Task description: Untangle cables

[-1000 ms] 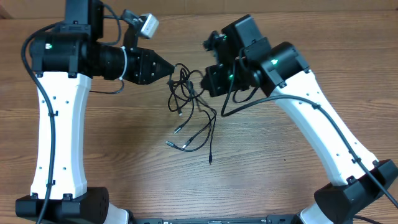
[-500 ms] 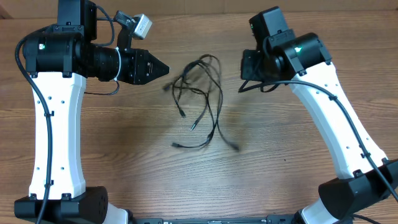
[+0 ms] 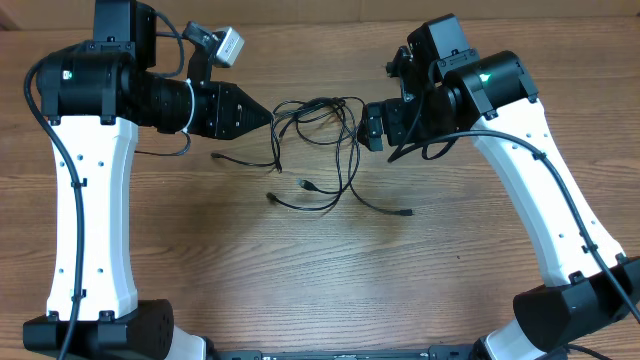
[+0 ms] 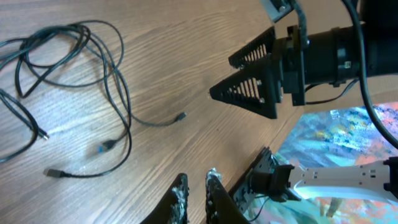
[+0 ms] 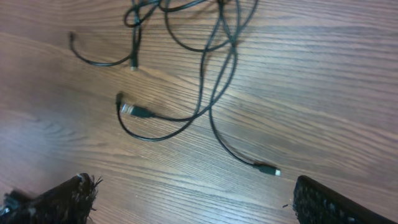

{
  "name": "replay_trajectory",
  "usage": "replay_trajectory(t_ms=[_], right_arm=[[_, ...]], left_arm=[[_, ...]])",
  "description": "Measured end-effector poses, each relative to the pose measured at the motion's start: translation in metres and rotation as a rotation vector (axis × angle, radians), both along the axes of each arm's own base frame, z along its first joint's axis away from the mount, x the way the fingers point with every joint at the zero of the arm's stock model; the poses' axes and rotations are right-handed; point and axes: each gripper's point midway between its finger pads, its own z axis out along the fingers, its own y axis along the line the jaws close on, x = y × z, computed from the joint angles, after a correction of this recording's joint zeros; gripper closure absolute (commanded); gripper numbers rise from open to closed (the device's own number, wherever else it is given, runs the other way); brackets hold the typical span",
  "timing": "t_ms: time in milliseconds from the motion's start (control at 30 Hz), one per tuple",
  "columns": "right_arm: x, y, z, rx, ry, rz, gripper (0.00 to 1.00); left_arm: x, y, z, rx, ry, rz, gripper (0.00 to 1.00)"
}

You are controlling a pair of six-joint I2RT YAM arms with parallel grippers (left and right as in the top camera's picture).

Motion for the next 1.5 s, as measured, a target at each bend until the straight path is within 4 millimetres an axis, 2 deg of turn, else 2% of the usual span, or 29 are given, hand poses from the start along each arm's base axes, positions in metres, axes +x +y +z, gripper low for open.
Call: replay_trajectory(t_ms=[100, 200, 400, 467, 567, 700, 900, 1033, 1067, 1100, 1133, 1167, 1367, 1500], right_arm=[[0.002, 0.007, -0.002, 0.027, 0.004, 0.033, 0.0], [0.01, 0.02, -0.015, 0.061, 0.026, 0.062, 0.0], [0.046, 0.055, -0.057, 0.11, 0.018, 0.104, 0.0], [0.057, 0.071, -0.066, 0.139, -0.012, 0.128, 0.0], [0.068, 0.084, -0.07, 0.181, -0.034, 0.123, 0.0], [0.087, 0.099, -0.077, 0.247, -0.04, 0.044, 0.06], [0.103, 0.11, -0.107, 0.308, 0.063, -0.144, 0.05], [0.108, 0.127, -0.122, 0.351, 0.114, -0.24, 0.17], [0.108, 0.135, -0.124, 0.366, 0.122, -0.261, 0.27], [0.109, 0.143, -0.125, 0.38, 0.12, -0.269, 0.42], [0.108, 0.151, -0.127, 0.391, 0.124, -0.284, 0.74], [0.107, 0.16, -0.128, 0.403, 0.133, -0.303, 0.96], [0.089, 0.207, -0.149, 0.415, 0.152, -0.316, 0.96], [0.087, 0.213, -0.149, 0.416, 0.121, -0.226, 0.96]], left_arm=[[-0.003, 0.0, -0.002, 0.004, 0.017, 0.0, 0.87], [-0.005, -0.001, -0.003, 0.008, 0.025, -0.005, 0.86], [-0.013, -0.013, -0.005, 0.019, 0.034, -0.045, 0.86], [-0.014, -0.016, -0.005, 0.02, 0.035, -0.053, 0.86], [-0.016, -0.019, -0.005, 0.023, 0.036, -0.064, 0.86], [-0.018, -0.022, -0.005, 0.024, 0.036, -0.075, 0.85], [-0.02, -0.027, -0.005, 0.024, 0.036, -0.09, 0.85], [-0.021, -0.028, -0.005, 0.024, 0.035, -0.095, 0.85], [-0.021, -0.029, -0.005, 0.024, 0.035, -0.096, 0.85], [-0.021, -0.029, -0.005, 0.024, 0.035, -0.097, 0.85], [-0.022, -0.029, -0.005, 0.025, 0.034, -0.098, 0.85], [-0.022, -0.029, -0.005, 0.025, 0.032, -0.1, 0.85], [-0.027, -0.03, -0.007, 0.031, 0.042, -0.119, 0.85], [-0.032, -0.03, -0.008, 0.038, 0.049, -0.137, 0.85]])
